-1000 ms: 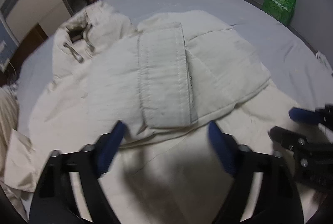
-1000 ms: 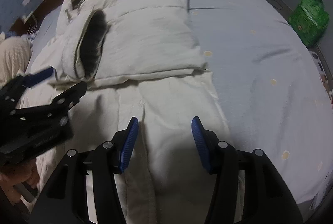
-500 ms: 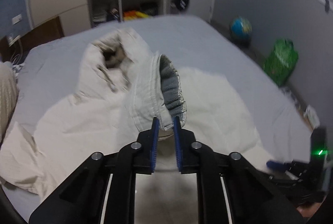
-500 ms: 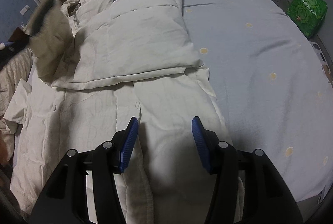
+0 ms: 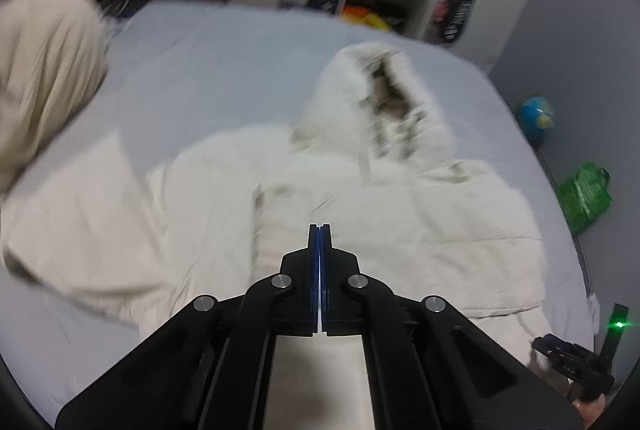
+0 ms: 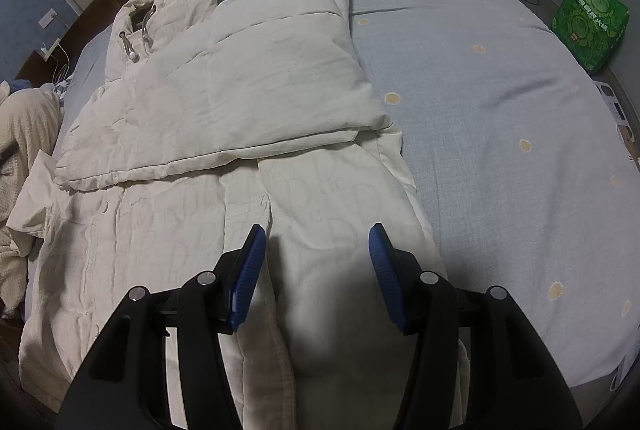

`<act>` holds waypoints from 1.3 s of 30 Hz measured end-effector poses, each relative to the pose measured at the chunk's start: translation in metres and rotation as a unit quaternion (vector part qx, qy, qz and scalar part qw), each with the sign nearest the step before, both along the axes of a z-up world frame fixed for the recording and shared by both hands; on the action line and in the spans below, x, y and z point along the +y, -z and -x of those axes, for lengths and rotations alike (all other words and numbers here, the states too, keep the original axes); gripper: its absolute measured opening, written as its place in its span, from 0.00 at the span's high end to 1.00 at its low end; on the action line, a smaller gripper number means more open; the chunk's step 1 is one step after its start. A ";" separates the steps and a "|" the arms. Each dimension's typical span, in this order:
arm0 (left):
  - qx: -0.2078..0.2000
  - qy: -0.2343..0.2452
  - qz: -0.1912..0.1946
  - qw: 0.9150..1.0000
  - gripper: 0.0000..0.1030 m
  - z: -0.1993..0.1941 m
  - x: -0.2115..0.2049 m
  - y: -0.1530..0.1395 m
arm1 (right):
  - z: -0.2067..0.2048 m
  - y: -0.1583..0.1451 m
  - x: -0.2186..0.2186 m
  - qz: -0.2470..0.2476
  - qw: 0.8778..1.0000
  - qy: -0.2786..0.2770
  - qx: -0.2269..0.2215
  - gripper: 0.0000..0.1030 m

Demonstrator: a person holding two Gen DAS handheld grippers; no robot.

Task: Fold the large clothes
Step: 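Grasp the sleeve cuff with grey lining using the left tool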

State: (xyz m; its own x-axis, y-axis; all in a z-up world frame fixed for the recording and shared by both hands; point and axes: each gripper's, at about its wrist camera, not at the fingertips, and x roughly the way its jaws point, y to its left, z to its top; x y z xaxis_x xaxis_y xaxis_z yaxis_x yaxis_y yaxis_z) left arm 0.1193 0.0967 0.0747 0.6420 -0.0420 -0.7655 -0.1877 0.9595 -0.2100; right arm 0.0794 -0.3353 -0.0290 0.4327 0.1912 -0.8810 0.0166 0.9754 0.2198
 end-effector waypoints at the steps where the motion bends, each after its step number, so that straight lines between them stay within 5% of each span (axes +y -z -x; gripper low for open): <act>1: 0.010 -0.005 0.020 1.000 0.75 0.002 0.007 0.011 | 0.000 0.000 0.000 0.000 1.000 0.000 0.000 0.51; 2: 0.013 -0.010 0.027 1.000 0.48 0.004 0.010 0.017 | 0.001 0.000 0.000 0.000 1.000 0.000 0.000 0.51; 3: 0.015 -0.013 0.037 0.999 0.36 0.006 0.014 0.025 | 0.001 0.000 0.001 0.001 1.000 0.000 0.001 0.51; 10: 0.060 -0.006 0.081 0.995 0.36 -0.009 0.023 0.071 | 0.000 0.001 0.001 0.004 1.000 -0.002 0.003 0.51; 13: 0.083 -0.021 0.095 0.992 0.43 -0.022 0.028 0.089 | 0.000 0.001 0.001 0.004 1.000 -0.002 0.004 0.51; 14: 0.081 -0.026 0.110 0.990 0.52 -0.023 0.031 0.093 | 0.000 0.002 0.001 0.005 1.000 -0.002 0.004 0.51; 15: 0.074 -0.030 0.120 0.990 0.79 -0.023 0.034 0.094 | -0.001 0.002 0.001 0.006 1.000 -0.003 0.005 0.51; 17: 0.064 -0.036 0.147 0.986 1.00 -0.020 0.042 0.094 | -0.001 0.002 0.001 0.006 1.000 -0.003 0.005 0.51; 29: 0.008 -0.017 0.175 0.984 1.00 0.032 0.038 0.053 | 0.000 0.002 0.000 0.000 1.000 0.000 0.003 0.51; 32: 0.037 -0.020 0.149 0.988 1.00 0.039 0.039 0.065 | 0.000 0.001 0.000 0.000 1.000 0.000 0.002 0.51; 38: 0.117 -0.036 0.144 0.982 0.99 0.033 0.047 0.109 | 0.001 -0.001 -0.002 -0.001 1.000 0.001 0.000 0.51; 39: 0.115 -0.039 0.149 0.981 0.90 0.035 0.049 0.108 | 0.001 -0.001 -0.002 -0.001 1.000 0.001 0.001 0.51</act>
State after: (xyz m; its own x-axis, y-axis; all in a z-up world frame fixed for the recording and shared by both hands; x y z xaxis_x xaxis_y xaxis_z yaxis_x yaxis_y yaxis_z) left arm 0.0848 0.1458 -0.0335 0.4636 -0.2437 -0.8519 -0.3336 0.8427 -0.4226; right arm 0.0785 -0.3372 -0.0281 0.4320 0.1925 -0.8811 0.0179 0.9749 0.2217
